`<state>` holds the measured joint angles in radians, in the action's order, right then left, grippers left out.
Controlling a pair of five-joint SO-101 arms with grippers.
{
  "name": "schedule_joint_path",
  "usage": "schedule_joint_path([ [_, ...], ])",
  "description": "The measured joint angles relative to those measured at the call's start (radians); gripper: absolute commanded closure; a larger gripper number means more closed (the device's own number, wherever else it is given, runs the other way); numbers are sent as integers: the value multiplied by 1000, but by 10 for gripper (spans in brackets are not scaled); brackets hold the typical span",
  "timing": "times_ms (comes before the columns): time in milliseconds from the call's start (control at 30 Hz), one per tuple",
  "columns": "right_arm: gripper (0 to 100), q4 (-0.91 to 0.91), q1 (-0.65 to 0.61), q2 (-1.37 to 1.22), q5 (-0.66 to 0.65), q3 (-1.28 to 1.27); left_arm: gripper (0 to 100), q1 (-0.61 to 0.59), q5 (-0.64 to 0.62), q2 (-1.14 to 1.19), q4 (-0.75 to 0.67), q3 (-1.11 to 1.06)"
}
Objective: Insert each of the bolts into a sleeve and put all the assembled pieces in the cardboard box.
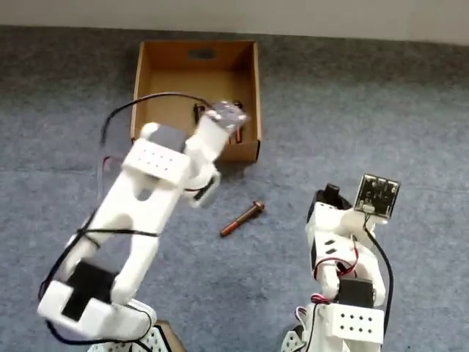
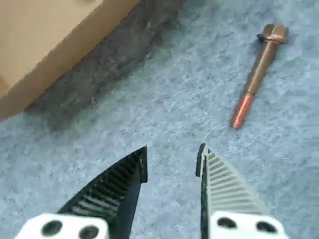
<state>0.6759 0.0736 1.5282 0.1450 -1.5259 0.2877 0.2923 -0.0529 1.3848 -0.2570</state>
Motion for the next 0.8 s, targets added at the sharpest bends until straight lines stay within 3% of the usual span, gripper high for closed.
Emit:
schedule_joint_path([
  [300, 993, 0, -2, 107, 0, -51, 818, 204, -2, 288, 0, 226],
  [800, 993, 0, -2, 107, 0, -51, 819, 227, -2, 634, -2, 489],
])
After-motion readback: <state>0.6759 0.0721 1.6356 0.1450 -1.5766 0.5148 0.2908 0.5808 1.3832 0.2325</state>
